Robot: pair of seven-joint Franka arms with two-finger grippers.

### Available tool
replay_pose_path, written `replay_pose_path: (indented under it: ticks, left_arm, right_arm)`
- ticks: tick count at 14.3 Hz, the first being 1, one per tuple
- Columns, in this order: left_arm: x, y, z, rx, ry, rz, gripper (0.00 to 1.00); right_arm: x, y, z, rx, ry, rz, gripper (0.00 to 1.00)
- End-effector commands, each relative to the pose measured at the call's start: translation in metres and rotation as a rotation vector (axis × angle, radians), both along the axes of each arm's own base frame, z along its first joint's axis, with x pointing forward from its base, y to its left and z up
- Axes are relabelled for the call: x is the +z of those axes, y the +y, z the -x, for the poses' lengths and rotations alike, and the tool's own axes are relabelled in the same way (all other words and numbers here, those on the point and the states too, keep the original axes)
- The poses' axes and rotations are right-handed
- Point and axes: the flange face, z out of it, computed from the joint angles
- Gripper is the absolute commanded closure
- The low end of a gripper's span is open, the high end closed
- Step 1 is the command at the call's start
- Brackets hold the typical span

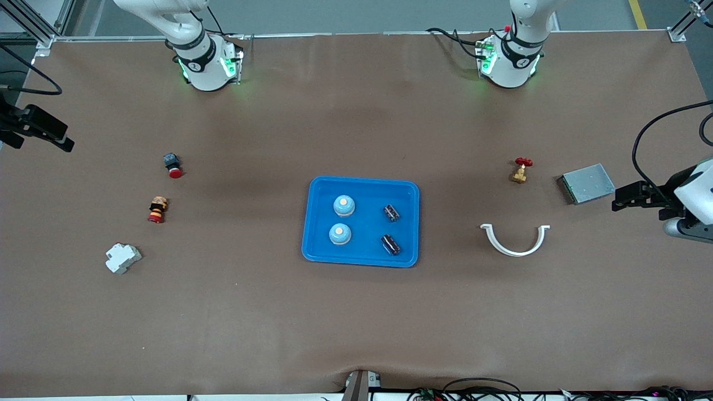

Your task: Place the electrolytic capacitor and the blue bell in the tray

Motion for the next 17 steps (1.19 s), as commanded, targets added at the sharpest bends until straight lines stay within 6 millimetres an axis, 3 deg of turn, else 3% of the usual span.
replay_pose_path:
  ticks: [1, 7, 10, 15, 17]
  left_arm:
    - [0.024, -0.017, 0.012, 0.073, -0.014, -0.016, 0.00]
    - [0.030, -0.087, 0.025, 0.123, 0.002, -0.081, 0.00]
    - [0.037, -0.090, 0.033, 0.150, 0.003, -0.052, 0.00]
    - [0.041, -0.075, 0.048, 0.178, -0.010, -0.024, 0.00]
    - [0.041, -0.072, 0.063, 0.188, -0.045, -0.017, 0.00]
  right_arm:
    - [-0.001, 0.004, 0.002, 0.038, 0.032, 0.033, 0.00]
    - [-0.001, 0.018, 0.004, 0.064, 0.039, 0.021, 0.00]
    - [-0.001, 0.018, 0.007, 0.065, 0.057, 0.021, 0.00]
    - [-0.001, 0.015, 0.008, 0.087, 0.061, -0.030, 0.00]
    - [-0.001, 0.015, 0.007, 0.085, 0.056, -0.030, 0.00]
